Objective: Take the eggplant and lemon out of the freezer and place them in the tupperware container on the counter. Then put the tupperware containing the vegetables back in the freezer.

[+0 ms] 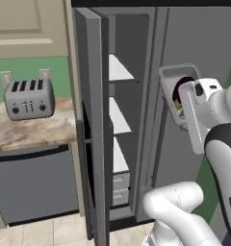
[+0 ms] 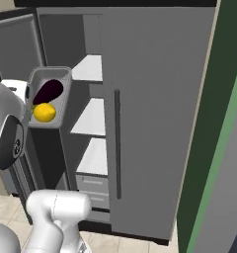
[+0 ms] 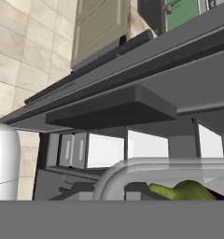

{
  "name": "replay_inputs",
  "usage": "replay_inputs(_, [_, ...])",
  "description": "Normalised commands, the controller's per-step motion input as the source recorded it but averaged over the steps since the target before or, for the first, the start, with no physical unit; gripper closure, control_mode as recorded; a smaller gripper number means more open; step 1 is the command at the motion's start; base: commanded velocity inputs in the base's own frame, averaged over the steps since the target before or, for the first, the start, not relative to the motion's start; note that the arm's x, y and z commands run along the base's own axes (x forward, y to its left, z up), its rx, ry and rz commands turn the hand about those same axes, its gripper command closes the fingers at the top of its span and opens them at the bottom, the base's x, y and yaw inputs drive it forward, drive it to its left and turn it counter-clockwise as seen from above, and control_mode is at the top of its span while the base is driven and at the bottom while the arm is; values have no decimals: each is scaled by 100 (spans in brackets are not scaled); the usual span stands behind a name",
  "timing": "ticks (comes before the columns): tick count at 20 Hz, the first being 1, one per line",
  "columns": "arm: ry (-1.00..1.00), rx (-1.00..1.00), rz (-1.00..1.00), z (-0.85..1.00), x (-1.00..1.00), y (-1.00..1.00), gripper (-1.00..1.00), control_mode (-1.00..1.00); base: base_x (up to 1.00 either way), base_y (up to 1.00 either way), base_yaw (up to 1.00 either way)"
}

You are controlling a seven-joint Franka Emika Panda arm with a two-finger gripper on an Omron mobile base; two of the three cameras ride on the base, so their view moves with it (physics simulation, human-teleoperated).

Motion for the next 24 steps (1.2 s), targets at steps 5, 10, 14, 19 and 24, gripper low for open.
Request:
replay_inputs(5, [0, 0, 0, 0, 0, 0, 100, 100, 52, -9, 0])
replay_inputs(10, [0, 0, 0, 0, 0, 0, 100, 100, 40, -1, 0])
replay_inputs(14, [0, 0, 0, 0, 0, 0, 100, 100, 47, -1, 0])
replay_inputs(19, [0, 0, 0, 0, 0, 0, 100, 100, 33, -32, 0])
replay_inputs(24, [0, 0, 0, 0, 0, 0, 100, 100, -5, -65, 0])
